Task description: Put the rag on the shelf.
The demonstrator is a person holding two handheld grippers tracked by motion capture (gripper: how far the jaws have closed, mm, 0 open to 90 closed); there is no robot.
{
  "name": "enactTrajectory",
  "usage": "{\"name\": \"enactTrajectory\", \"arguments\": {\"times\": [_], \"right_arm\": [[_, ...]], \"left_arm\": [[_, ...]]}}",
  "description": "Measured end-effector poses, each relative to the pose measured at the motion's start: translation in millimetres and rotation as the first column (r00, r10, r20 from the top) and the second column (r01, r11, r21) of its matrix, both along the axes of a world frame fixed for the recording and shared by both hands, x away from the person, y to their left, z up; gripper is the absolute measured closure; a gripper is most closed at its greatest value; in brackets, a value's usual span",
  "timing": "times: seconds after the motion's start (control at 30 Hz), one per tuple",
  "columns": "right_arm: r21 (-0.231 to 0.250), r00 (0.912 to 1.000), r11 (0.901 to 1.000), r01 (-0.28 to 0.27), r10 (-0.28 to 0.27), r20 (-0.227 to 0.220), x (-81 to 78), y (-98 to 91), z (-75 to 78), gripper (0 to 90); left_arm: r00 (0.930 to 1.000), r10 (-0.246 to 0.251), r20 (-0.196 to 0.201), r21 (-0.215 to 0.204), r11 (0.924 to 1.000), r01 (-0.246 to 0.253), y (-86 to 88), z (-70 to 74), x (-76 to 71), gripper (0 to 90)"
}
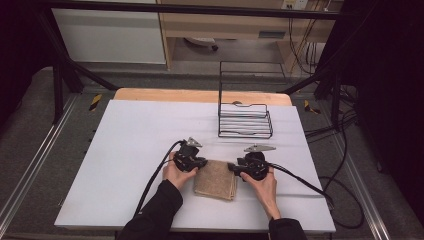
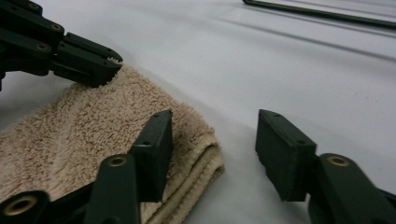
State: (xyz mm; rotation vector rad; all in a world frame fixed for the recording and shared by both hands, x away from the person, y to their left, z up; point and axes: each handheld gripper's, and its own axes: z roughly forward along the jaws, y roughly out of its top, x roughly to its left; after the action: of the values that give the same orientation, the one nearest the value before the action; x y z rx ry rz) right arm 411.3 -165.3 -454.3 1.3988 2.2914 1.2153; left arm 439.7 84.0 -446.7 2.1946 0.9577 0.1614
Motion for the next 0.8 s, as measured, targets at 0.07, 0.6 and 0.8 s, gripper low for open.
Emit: {"name": "enactTrajectory", "arguments": {"times": [0.07, 0.6, 0.8], "right_arm": [[0.004, 0.9999, 1.0, -0.006, 0.006, -0.013, -0.3, 0.4, -0.6, 56.9], [0.069, 0.995, 0.9976, -0.01, 0.017, -0.098, 0.1, 2.8, -2.3, 81.5], [0.072, 0.9953, 0.9974, -0.008, 0.015, -0.095, -0.6, 2.6, -1.5, 83.3]], "left_arm": [[1.0, -0.002, 0.002, 0.001, 1.0, 0.002, -0.2, 0.0, -0.1, 82.9], [0.9998, -0.01, 0.015, 0.008, 0.9999, 0.01, -0.5, 0.2, -0.9, 82.7], [0.9999, -0.01, 0.012, 0.004, 0.9999, 0.01, 0.0, 0.5, -0.6, 83.0]]}}
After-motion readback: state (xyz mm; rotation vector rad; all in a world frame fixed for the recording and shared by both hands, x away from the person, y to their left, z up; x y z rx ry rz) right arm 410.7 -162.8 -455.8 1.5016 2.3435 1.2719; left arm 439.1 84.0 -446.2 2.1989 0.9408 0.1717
